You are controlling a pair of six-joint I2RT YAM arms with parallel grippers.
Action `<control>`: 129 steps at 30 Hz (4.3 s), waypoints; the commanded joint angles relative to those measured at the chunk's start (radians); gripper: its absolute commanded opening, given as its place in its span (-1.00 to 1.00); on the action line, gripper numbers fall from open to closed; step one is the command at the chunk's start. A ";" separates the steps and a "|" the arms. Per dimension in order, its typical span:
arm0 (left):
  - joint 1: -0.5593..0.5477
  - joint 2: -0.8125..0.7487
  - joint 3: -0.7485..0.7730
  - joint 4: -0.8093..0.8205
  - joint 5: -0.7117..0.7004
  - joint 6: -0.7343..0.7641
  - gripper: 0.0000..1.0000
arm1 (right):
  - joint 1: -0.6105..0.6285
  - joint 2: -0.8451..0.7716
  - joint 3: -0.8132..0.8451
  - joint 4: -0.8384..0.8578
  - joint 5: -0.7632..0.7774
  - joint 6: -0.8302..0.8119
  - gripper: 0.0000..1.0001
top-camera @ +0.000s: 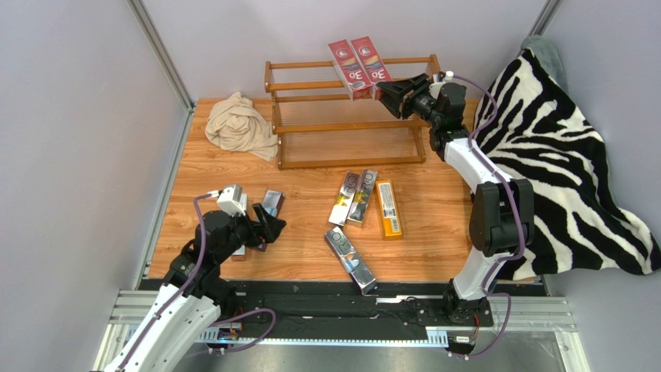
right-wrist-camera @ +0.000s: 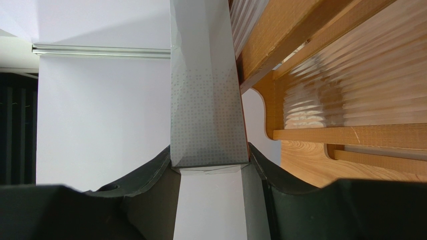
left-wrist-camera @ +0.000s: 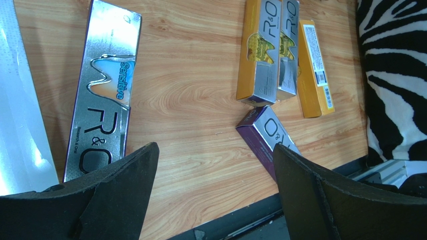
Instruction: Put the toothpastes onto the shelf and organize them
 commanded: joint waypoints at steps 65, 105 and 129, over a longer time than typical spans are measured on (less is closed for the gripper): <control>0.000 0.064 -0.095 0.120 0.050 0.023 0.86 | 0.073 -0.215 -0.114 -0.120 -0.003 -0.250 0.66; 0.000 0.003 0.036 0.046 0.114 0.015 0.88 | -0.056 0.026 0.349 -0.542 0.177 -0.577 -1.00; 0.000 0.014 0.028 0.048 0.107 0.017 0.89 | 0.017 0.021 0.315 -0.536 0.151 -0.583 -1.00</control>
